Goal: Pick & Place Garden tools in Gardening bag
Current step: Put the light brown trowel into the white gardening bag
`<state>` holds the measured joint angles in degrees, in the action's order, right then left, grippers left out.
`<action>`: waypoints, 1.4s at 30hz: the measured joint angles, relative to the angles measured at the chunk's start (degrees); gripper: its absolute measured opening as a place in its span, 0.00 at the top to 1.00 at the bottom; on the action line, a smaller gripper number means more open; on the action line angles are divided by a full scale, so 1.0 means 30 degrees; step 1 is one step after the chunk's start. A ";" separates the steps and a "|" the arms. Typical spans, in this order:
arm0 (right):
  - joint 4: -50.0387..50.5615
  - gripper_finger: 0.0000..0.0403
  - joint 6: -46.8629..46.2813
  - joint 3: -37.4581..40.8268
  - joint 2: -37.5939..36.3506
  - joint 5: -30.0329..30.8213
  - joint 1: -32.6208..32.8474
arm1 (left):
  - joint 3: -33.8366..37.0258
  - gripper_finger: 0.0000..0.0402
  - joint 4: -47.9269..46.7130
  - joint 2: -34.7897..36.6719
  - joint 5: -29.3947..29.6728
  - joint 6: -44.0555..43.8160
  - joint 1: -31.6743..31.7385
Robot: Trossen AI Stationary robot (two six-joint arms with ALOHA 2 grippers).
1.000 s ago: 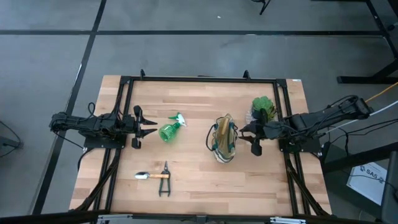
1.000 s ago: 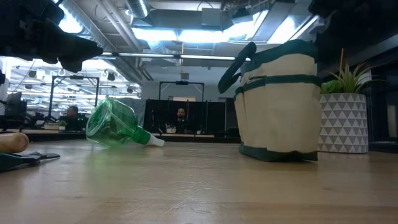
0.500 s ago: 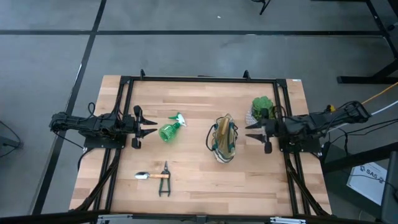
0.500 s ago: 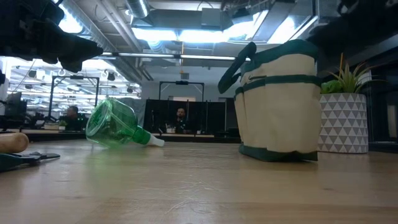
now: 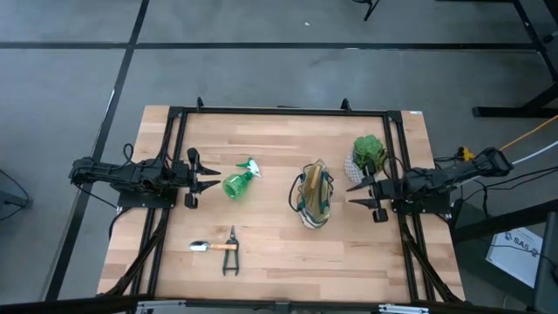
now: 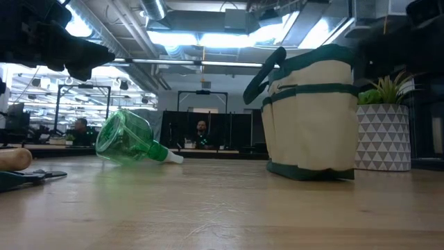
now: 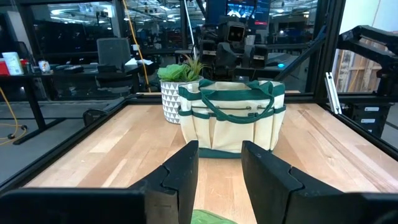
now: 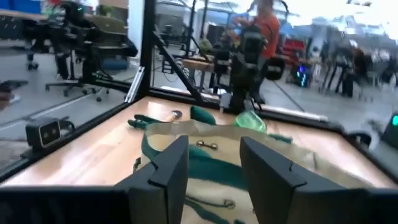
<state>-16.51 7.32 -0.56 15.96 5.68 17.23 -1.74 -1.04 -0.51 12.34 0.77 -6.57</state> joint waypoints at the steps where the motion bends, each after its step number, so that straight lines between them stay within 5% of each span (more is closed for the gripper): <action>1: -0.0048 0.64 0.0473 0.0000 -0.0076 -0.0146 -0.0049 | 0.0000 0.71 -0.0007 -0.0003 0.0000 -0.0003 -0.0003; 9: -0.0182 0.64 0.2707 -0.0015 -0.0642 -0.0387 -0.2636 | 0.0000 0.71 -0.0003 0.0000 0.0000 -0.0007 0.0000; 15: -0.0087 0.64 0.2757 -0.0015 -0.0720 -0.6100 -0.6617 | 0.0000 0.71 -0.0007 -0.0001 0.0000 -0.0005 -0.0001; 23: 0.0735 0.64 0.2450 -0.0029 -0.0712 -0.8968 -1.0442 | 0.0000 0.71 -0.0007 -0.0001 0.0000 -0.0004 -0.0004; 42: 0.1692 0.64 0.2569 -0.0029 -0.0705 -0.9971 -1.1525 | 0.0000 0.71 -0.0001 -0.0007 0.0000 -0.0006 -0.0006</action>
<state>-11.44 15.03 -0.64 13.85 -24.23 -17.34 -1.74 -1.04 -0.53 12.34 0.76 -6.59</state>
